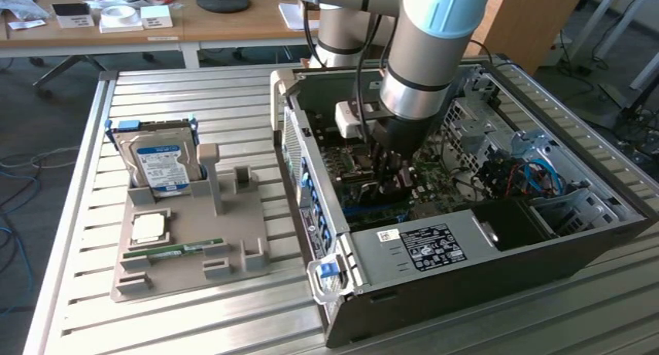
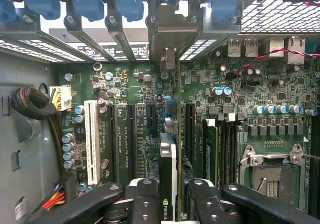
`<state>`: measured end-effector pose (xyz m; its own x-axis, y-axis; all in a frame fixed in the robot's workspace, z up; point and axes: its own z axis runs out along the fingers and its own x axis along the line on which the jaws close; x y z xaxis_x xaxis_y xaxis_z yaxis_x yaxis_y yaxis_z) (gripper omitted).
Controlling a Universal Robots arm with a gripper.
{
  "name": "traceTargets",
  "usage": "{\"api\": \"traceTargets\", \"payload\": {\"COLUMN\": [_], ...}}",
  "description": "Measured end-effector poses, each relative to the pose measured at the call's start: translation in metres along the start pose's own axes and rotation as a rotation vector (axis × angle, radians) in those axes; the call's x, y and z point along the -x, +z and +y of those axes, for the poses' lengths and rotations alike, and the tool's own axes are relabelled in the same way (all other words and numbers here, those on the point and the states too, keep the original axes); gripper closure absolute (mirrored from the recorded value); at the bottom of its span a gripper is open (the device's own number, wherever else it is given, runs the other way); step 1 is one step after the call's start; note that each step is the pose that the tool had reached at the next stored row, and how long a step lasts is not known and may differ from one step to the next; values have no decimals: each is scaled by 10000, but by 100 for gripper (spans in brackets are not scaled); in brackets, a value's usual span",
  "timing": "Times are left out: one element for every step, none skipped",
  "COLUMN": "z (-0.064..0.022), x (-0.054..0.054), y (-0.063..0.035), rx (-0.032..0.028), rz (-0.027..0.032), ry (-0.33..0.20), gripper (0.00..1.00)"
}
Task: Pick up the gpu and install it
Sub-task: 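Insert the gpu into the slot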
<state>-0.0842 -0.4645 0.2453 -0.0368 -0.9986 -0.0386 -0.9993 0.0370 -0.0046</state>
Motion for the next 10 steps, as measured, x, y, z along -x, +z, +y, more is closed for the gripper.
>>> {"api": "traceTargets", "payload": {"z": [1,3,4,4,5,6,7,8,10,11], "x": [0,0,-1,-1,-1,-1,-1,-1,-1,-1], "y": [3,6,8,9,10,11,12,12,13,14], "rx": [0,1,2,2,2,1,1,1,0,1], "rz": [1,3,5,5,6,4,4,4,3,3], "ry": [-1,-1,-2,-2,-2,-1,-1,-1,-1,-1], "gripper": [73,73,73,73,73,73,73,73,73,73]}}
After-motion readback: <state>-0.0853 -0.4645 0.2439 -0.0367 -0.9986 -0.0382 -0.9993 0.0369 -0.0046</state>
